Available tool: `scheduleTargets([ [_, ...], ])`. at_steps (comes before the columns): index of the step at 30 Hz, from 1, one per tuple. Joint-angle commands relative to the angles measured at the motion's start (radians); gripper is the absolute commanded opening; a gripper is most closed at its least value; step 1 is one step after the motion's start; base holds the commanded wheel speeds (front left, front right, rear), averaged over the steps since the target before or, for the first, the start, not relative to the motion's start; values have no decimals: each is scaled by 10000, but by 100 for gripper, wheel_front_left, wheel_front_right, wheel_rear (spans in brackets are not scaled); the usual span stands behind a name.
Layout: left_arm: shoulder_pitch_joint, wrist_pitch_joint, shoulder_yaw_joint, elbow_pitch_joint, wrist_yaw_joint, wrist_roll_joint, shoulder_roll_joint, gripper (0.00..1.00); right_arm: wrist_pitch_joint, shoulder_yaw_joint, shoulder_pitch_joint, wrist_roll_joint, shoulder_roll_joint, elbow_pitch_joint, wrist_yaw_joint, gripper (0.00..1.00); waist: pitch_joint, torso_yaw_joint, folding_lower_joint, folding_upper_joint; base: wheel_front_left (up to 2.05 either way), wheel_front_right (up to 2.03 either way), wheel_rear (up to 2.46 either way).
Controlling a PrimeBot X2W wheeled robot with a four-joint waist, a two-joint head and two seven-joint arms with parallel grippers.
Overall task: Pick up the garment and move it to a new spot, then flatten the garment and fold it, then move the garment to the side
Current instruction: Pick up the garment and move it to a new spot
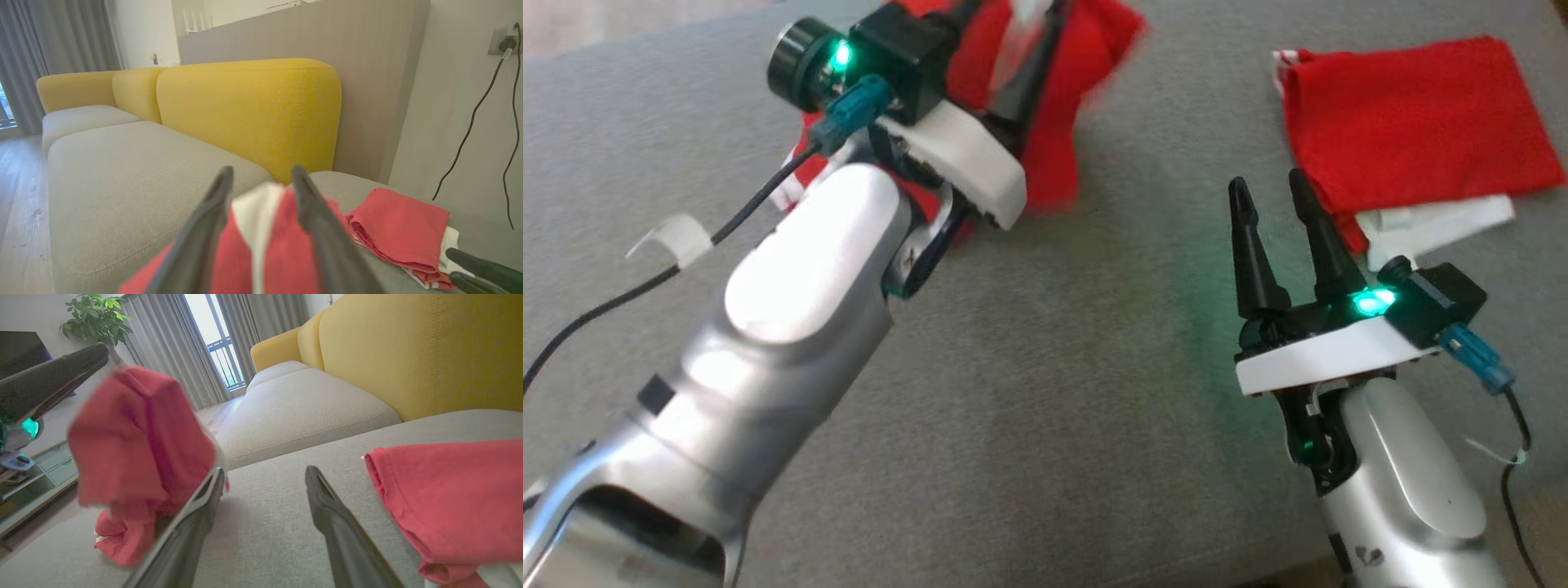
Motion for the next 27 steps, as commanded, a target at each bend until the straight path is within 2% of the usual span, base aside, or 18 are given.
scheduleTargets([
  [1,-545,-162,316,-90,37,104,218,100,-101,229,-268,70,9,-275,67,100,66,-163,-1,0,0,0,0],
  [6,-645,-739,523,618,85,175,445,100,-106,33,-173,71,9,-367,67,100,-38,3,-1,0,0,0,0],
  [13,162,-1832,1082,844,264,-36,1217,100,-107,-517,188,-334,9,-365,67,100,-511,927,-1,0,0,0,0],
  [20,1719,-2368,1563,292,393,-299,1958,100,-108,-948,544,-740,9,-331,67,100,-989,1770,-1,0,0,0,0],
  [27,4140,-2503,2189,-1030,928,-221,2307,100,-1,-1132,1039,-1020,9,-331,67,100,-1412,2384,-1,0,0,0,0],
])
